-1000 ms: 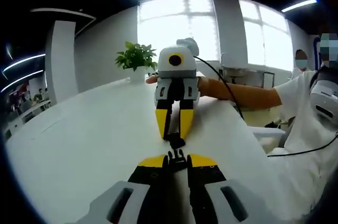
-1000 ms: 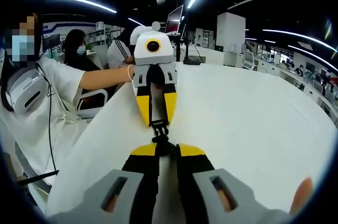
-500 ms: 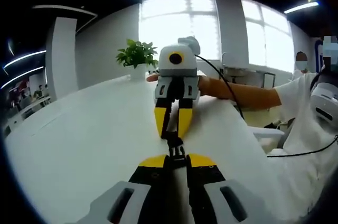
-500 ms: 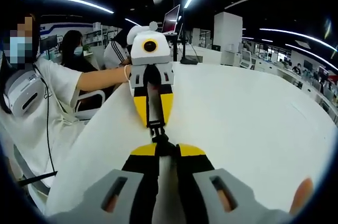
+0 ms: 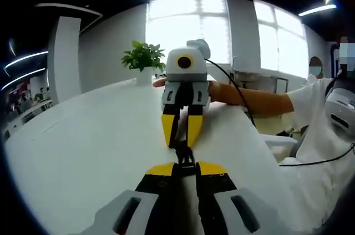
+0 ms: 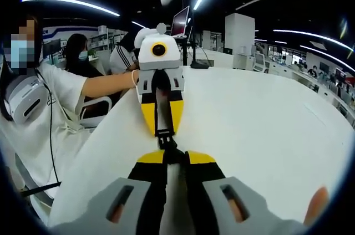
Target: Snap the two parts of the plastic buckle together until the buckle closes and remains connected.
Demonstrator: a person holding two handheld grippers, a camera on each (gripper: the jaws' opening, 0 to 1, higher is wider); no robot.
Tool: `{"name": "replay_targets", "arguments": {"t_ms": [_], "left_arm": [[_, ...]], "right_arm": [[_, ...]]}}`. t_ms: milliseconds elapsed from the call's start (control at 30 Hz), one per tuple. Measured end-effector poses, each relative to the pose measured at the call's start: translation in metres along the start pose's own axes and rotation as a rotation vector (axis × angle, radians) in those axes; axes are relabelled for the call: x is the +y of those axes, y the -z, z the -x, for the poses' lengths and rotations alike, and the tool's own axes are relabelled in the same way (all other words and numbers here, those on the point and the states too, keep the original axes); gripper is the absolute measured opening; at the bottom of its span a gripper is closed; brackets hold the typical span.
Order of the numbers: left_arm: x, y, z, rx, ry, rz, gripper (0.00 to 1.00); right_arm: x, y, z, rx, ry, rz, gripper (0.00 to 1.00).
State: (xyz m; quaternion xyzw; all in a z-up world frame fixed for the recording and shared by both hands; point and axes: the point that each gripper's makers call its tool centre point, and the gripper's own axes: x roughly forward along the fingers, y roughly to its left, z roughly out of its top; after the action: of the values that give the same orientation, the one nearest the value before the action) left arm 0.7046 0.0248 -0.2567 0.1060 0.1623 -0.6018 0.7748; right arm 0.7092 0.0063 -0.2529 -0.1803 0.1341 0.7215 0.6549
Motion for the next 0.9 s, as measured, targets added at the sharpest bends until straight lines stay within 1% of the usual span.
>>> {"name": "replay_targets", "arguments": {"t_ms": [233, 400, 467, 533, 600, 700, 733, 900], "left_arm": [[-0.001, 0.0, -0.002, -0.007, -0.002, -0.008, 0.12], [-0.001, -0.001, -0.003, -0.013, -0.019, -0.028, 0.12], [0.0, -0.001, -0.003, -0.013, -0.028, -0.037, 0.12], [0.001, -0.001, -0.003, -0.014, -0.036, -0.039, 0.12], [0.003, -0.001, -0.003, -0.015, -0.051, -0.041, 0.12], [0.008, -0.003, -0.004, -0.019, -0.092, -0.064, 0.13], [0.01, -0.003, -0.004, -0.021, -0.1, -0.067, 0.13], [0.018, -0.004, -0.004, -0.026, -0.144, -0.08, 0.13]], "right_arm": [[-0.001, 0.001, 0.0, 0.001, 0.005, -0.002, 0.12], [-0.004, 0.001, 0.0, 0.002, 0.012, -0.012, 0.12], [-0.009, 0.001, 0.001, 0.004, 0.021, -0.022, 0.12], [-0.009, 0.001, 0.001, 0.005, 0.029, -0.036, 0.12], [-0.013, 0.001, 0.001, 0.006, 0.046, -0.054, 0.12], [-0.015, 0.002, 0.002, 0.007, 0.066, -0.063, 0.12], [-0.019, 0.002, 0.002, 0.01, 0.09, -0.078, 0.12], [-0.028, 0.002, 0.0, 0.021, 0.161, -0.082, 0.12]]}}
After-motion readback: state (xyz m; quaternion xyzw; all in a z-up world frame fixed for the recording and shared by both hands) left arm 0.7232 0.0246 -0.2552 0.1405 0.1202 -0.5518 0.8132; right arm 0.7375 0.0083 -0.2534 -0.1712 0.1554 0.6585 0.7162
